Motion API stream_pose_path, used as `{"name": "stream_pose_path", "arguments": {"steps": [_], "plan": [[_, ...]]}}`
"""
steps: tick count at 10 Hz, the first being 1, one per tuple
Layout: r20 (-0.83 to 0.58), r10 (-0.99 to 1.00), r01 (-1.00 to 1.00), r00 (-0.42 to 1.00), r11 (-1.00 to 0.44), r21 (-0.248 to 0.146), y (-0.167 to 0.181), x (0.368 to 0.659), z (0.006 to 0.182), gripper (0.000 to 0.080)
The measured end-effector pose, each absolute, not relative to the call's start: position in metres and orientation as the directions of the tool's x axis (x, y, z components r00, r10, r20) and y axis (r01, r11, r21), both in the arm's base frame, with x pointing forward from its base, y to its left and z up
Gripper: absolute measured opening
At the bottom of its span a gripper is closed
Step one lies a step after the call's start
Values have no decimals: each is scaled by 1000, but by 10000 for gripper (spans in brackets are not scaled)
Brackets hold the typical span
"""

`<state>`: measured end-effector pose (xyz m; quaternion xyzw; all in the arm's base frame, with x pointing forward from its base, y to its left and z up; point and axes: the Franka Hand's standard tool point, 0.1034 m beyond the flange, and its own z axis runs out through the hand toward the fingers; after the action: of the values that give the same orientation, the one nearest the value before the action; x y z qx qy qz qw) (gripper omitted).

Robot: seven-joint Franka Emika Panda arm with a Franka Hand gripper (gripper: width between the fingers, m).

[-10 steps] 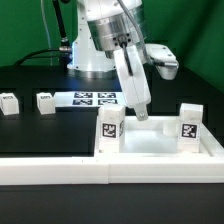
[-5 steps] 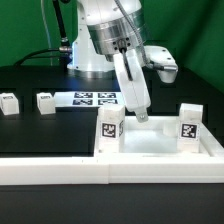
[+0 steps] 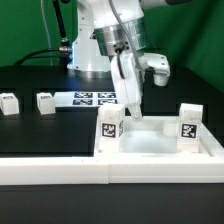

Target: Assemble square table

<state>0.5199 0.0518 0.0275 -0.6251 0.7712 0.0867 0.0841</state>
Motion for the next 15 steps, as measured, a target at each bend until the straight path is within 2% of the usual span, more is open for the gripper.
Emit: {"name": "stream_pose_path", "arguments": {"steps": [2, 4, 5, 6, 7, 9, 10, 11, 15], "plan": [[-229, -952, -979, -204, 200, 39, 55, 517, 17, 649], [-243, -952, -980, -185, 161, 115, 59, 519, 10, 649], [-249, -951, -980, -185, 158, 122, 56, 525, 12, 649], [-243, -953, -981, -182, 158, 116, 56, 524, 11, 526], [-243, -953, -981, -182, 157, 117, 56, 524, 10, 526], [-243, -953, -981, -182, 158, 117, 56, 524, 10, 246], [-243, -953, -980, -182, 158, 118, 56, 523, 10, 246], [-242, -954, -982, -175, 153, 107, 56, 526, 11, 80], [-240, -955, -983, -175, 155, 102, 55, 527, 11, 80]]}}
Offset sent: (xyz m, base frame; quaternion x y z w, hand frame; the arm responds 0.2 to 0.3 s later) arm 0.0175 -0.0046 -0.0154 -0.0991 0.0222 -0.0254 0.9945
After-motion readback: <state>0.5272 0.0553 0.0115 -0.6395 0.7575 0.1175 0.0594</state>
